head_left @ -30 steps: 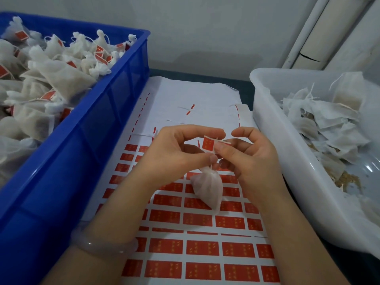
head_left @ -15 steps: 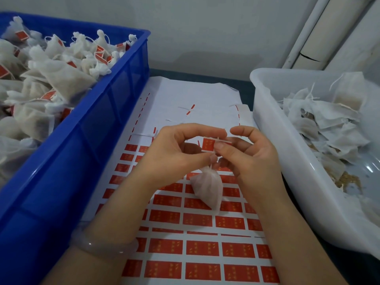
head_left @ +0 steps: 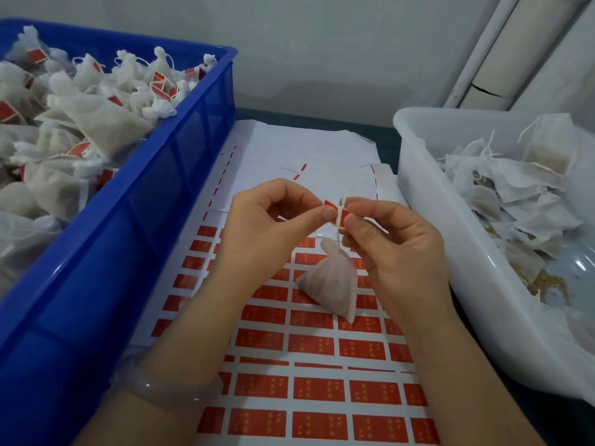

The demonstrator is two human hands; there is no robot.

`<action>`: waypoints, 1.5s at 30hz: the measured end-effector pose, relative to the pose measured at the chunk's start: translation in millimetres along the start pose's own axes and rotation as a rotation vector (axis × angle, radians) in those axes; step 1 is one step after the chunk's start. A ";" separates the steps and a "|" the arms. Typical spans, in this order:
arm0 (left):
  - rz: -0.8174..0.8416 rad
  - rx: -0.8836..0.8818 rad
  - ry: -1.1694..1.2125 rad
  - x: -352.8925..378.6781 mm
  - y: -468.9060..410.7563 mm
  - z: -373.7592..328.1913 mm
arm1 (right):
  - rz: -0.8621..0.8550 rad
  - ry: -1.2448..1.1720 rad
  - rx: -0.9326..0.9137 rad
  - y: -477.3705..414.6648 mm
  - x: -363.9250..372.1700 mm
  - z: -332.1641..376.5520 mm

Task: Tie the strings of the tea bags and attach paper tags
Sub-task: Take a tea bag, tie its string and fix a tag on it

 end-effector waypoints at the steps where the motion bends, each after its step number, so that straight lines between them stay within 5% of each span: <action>1: 0.028 -0.002 0.018 2.8 0.5 -1.2 | -0.004 0.000 0.001 0.1 -0.6 -0.3; 45: 0.116 -0.012 0.229 13.9 4.0 -3.4 | -0.059 0.006 -0.058 -0.1 -5.5 7.2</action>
Point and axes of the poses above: each hand's wrist, its own y-axis away from the middle knuckle, its own x-axis out of the palm, z = x × y, the point moved 10 cm from there along -y, towards the middle knuckle
